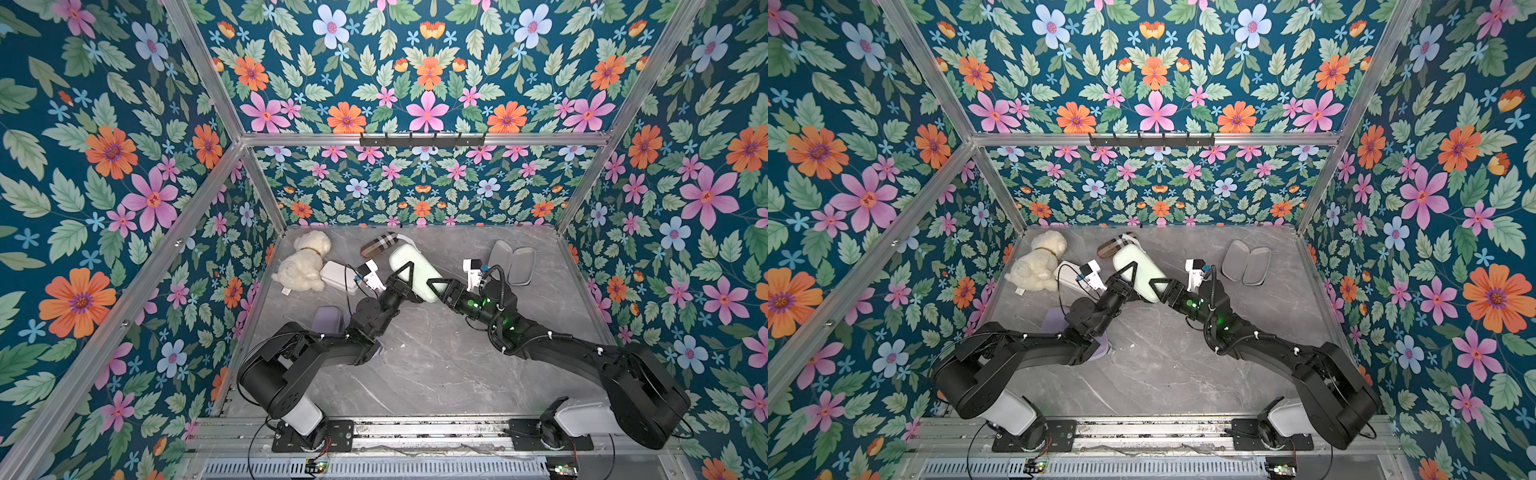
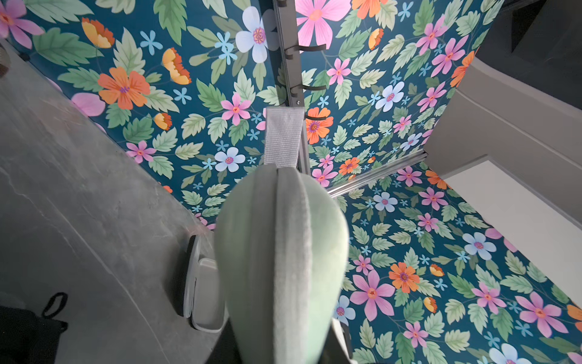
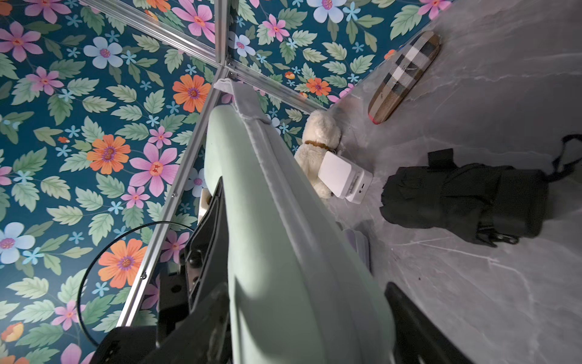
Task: Put umbrellas into zippered umbrella sleeves
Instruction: Adjust the umbrella sleeve.
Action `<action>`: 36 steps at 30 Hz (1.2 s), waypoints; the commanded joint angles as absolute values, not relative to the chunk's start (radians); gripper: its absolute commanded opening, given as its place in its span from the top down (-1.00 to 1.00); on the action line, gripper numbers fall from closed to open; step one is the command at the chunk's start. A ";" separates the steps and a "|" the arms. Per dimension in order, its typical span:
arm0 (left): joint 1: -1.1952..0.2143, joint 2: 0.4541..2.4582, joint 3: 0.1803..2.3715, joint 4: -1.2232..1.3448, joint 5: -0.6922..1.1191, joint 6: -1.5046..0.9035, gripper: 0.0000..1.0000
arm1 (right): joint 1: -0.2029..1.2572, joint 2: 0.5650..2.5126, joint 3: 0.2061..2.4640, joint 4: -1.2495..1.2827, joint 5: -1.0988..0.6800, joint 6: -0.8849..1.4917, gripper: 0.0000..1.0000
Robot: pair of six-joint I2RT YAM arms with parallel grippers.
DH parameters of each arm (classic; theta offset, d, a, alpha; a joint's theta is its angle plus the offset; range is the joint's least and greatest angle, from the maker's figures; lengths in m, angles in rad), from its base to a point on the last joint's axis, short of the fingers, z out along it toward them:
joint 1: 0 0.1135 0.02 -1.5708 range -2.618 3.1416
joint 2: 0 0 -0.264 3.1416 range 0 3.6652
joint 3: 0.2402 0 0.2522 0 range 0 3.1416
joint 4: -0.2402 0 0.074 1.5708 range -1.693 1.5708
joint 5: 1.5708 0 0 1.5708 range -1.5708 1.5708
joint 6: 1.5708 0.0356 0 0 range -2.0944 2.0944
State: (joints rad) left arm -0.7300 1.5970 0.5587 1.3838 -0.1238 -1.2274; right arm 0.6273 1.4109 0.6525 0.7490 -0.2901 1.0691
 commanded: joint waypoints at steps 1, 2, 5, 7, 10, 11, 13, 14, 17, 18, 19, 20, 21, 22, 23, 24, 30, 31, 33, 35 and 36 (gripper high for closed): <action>-0.751 1.603 0.575 1.488 -0.152 -1.261 0.52 | 0.628 1.445 0.665 0.962 -0.312 1.122 -0.33; -0.756 1.603 0.581 1.469 -0.143 -1.256 0.48 | 0.629 1.450 0.671 0.984 -0.304 1.121 -0.25; -0.762 1.579 0.575 1.390 -0.102 -1.224 0.27 | 0.619 1.453 0.679 1.005 -0.308 1.111 0.10; -0.745 1.538 0.555 1.322 -0.051 -1.195 0.06 | 0.594 1.453 0.675 1.006 -0.353 1.117 0.34; -0.650 1.444 0.520 1.176 0.107 -1.157 -0.41 | 0.520 1.443 0.645 1.006 -0.472 1.153 0.55; -0.600 1.413 0.514 1.128 0.200 -1.142 -0.52 | 0.485 1.437 0.635 1.006 -0.527 1.165 0.58; -0.508 1.366 0.516 1.027 0.376 -1.109 -0.67 | 0.421 1.422 0.625 1.003 -0.648 1.181 0.65; -0.467 1.348 0.525 0.949 0.460 -1.083 -0.68 | 0.389 1.413 0.624 0.979 -0.714 1.182 0.68; -0.418 1.307 0.579 0.719 0.632 -0.970 -0.70 | 0.327 1.386 0.641 0.877 -0.870 1.156 0.72; -0.416 1.298 0.601 0.651 0.670 -0.928 -0.71 | 0.316 1.376 0.654 0.823 -0.910 1.134 0.72; -0.416 1.290 0.619 0.593 0.705 -0.898 -0.73 | 0.313 1.365 0.663 0.772 -0.940 1.106 0.72; -0.416 1.283 0.635 0.542 0.738 -0.868 -0.76 | 0.312 1.356 0.677 0.715 -0.972 1.074 0.72; -0.416 1.278 0.651 0.495 0.762 -0.844 -0.77 | 0.313 1.351 0.689 0.674 -1.003 1.052 0.72; -0.414 1.274 0.659 0.469 0.781 -0.827 -0.78 | 0.313 1.352 0.694 0.661 -1.027 1.046 0.73; -0.414 1.270 0.667 0.446 0.802 -0.814 -0.78 | 0.313 1.356 0.699 0.661 -1.057 1.050 0.73; -0.413 1.269 0.670 0.435 0.823 -0.808 -0.78 | 0.312 1.361 0.705 0.668 -1.084 1.056 0.73; -0.407 1.287 0.656 0.525 0.910 -0.865 -0.63 | 0.314 1.394 0.737 0.680 -1.195 1.087 0.76; -0.407 1.295 0.648 0.565 0.923 -0.894 -0.58 | 0.315 1.398 0.744 0.677 -1.208 1.088 0.76; -0.408 1.315 0.635 0.655 0.949 -0.954 -0.48 | 0.321 1.411 0.769 0.651 -1.237 1.072 0.76; -0.412 1.330 0.640 0.683 0.967 -0.977 -0.34 | 0.327 1.422 0.793 0.595 -1.241 1.036 0.75; -0.415 1.335 0.643 0.686 0.973 -0.979 -0.29 | 0.330 1.428 0.809 0.541 -1.235 1.001 0.75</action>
State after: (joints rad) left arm -0.4095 1.3220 0.6399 0.6231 0.9329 -0.9375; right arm 0.3199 1.4239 0.7731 0.5499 -1.1301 1.0611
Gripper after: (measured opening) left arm 0.662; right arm 0.301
